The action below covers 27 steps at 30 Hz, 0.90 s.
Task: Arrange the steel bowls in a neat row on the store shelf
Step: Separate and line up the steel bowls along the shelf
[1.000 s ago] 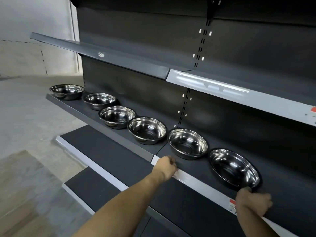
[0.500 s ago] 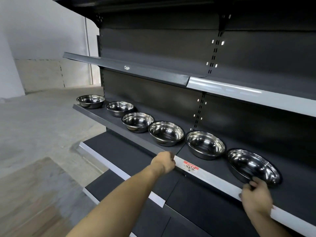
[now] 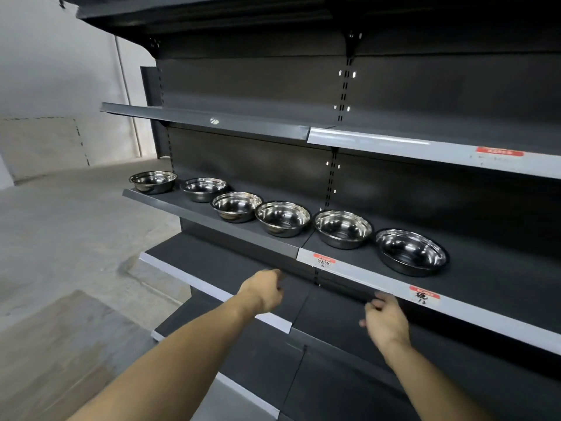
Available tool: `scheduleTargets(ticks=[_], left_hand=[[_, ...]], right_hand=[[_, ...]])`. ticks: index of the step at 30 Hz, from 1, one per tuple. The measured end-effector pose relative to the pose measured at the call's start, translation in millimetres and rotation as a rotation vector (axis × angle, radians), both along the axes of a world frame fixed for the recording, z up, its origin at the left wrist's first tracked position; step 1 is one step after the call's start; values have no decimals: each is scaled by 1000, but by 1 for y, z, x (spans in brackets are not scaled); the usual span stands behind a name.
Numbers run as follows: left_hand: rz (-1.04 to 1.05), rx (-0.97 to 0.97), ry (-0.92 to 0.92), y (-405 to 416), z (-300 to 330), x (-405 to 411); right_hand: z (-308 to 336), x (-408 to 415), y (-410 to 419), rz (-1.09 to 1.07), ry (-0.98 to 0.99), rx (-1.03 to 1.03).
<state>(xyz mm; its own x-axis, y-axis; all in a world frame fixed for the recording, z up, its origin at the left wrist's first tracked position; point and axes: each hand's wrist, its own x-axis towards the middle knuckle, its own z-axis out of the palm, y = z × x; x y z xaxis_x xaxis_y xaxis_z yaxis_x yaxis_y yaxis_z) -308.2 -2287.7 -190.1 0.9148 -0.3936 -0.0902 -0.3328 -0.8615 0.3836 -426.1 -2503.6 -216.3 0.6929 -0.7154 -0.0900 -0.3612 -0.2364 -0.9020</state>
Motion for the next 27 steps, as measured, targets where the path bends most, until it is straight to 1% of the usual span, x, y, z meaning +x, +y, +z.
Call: scheduleTargets(ticks=[6,13,20,23,27], left_hand=[[-19,105,-59,28,11,-29],[0,157,-113,74,25,-51],[72,129,-109,160,26,-46],[125,105,-89,209,22,-40],[203,90,-58,284,18,-28]], right_hand=[[10,-29,24,22,30,-16],[30,-26,59,98,243,-216],[37,11,154,303,281,-387],[38,30,205,367,279,-423],[40,57,286,481,238,-422]])
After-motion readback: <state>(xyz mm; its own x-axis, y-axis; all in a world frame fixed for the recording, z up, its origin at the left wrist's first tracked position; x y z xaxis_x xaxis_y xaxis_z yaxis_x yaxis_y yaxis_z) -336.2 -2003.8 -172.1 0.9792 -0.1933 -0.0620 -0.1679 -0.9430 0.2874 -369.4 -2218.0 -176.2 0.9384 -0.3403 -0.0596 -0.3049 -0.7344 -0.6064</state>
